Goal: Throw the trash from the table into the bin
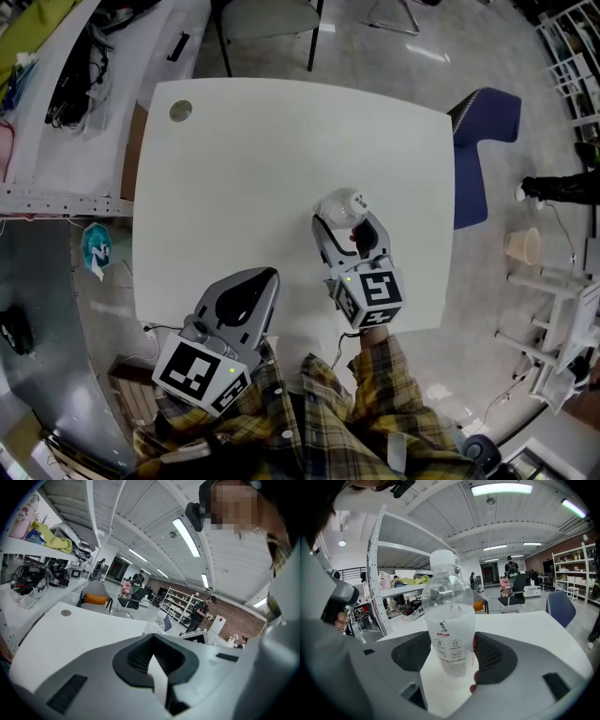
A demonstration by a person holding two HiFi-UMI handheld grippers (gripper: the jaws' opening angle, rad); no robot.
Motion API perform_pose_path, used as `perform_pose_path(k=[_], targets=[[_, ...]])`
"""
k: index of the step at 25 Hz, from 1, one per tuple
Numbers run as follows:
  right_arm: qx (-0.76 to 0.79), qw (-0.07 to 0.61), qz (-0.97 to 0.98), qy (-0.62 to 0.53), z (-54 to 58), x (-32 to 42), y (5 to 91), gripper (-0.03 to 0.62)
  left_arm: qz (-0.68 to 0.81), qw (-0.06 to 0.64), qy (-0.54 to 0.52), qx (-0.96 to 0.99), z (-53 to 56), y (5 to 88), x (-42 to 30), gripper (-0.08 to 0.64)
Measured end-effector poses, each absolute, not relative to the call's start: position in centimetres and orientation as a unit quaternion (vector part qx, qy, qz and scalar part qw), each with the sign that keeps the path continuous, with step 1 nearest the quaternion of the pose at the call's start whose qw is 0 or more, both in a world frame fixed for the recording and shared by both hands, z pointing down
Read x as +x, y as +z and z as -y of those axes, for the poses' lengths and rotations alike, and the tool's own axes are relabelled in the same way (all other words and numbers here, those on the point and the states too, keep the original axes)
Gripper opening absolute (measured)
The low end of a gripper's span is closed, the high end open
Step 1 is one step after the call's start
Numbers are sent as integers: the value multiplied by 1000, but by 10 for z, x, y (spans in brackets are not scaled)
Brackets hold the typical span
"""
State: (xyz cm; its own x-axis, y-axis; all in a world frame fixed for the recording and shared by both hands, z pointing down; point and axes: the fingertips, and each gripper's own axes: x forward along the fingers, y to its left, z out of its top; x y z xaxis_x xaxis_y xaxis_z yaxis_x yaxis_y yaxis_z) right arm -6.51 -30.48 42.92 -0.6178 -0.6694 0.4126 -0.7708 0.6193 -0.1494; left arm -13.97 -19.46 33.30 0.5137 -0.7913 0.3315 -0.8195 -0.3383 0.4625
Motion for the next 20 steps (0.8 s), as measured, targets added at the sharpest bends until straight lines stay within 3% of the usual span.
perform_pose_path(k=[20], targets=[[453,123,873,135,284,-59,362,281,448,253,5,858,181,293,-138,8]])
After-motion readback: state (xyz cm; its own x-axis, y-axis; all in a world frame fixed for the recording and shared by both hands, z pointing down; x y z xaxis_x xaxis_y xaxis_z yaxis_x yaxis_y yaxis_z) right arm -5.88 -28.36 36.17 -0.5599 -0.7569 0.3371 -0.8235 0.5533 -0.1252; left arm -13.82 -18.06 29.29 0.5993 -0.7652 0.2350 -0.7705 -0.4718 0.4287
